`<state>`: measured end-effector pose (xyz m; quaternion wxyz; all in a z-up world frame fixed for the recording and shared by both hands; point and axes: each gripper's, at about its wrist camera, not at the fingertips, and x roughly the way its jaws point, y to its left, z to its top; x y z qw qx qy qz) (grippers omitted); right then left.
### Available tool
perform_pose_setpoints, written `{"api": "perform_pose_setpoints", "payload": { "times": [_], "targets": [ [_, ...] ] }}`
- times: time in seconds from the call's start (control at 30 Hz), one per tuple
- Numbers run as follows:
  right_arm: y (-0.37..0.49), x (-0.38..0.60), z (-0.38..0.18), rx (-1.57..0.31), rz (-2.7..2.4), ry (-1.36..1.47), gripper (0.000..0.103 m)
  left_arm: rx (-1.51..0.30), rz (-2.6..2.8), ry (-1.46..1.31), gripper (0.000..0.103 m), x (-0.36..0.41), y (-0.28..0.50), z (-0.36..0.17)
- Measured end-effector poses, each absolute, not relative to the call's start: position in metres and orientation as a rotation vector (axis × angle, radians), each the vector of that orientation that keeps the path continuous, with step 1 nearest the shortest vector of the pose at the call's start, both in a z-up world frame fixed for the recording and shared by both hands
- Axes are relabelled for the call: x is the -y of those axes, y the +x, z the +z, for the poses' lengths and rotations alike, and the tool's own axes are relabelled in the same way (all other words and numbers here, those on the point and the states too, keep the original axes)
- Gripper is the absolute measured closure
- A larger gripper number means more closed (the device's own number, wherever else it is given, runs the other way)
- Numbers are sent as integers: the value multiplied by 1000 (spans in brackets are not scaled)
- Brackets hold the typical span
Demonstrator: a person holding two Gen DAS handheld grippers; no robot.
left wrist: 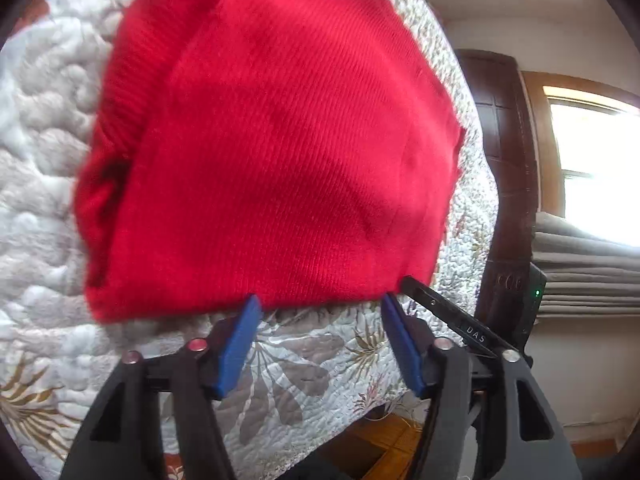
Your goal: Fold small clothes
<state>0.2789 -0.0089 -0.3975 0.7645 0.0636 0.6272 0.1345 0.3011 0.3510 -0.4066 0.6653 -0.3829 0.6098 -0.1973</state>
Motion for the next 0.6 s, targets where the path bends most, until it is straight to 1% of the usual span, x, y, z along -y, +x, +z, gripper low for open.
{"api": "perform_pose_setpoints", "payload": {
  "times": [0.03, 0.07, 0.13, 0.23, 0.3, 0.43, 0.47, 0.6],
  "targets": [
    [274, -2, -386, -1326, 294, 53, 55, -1354, -418, -874, 18, -368, 304, -402],
    [267, -13, -375, -1285, 305, -29, 51, -1335, -382, -892, 17, -391, 307, -398],
    [248, -55, -360, -1188, 333, -245, 39, -1313, -314, -915, 17, -435, 315, -396],
    [216, -127, -369, -1059, 374, -544, 30, -1299, -273, -924, 17, -488, 340, -397],
    [198, -167, -386, -987, 369, -712, 29, -1314, -337, -937, 16, -499, 364, -404],
    [172, -235, -426, -864, 381, -948, 20, -1383, -411, -917, 16, -500, 406, -436],
    [169, -244, -436, -840, 370, -1000, 20, -1396, -431, -917, 16, -500, 412, -443],
    [172, -258, -466, -851, 361, -1041, 20, -1373, -526, -908, 16, -498, 433, -447]
  ]
}}
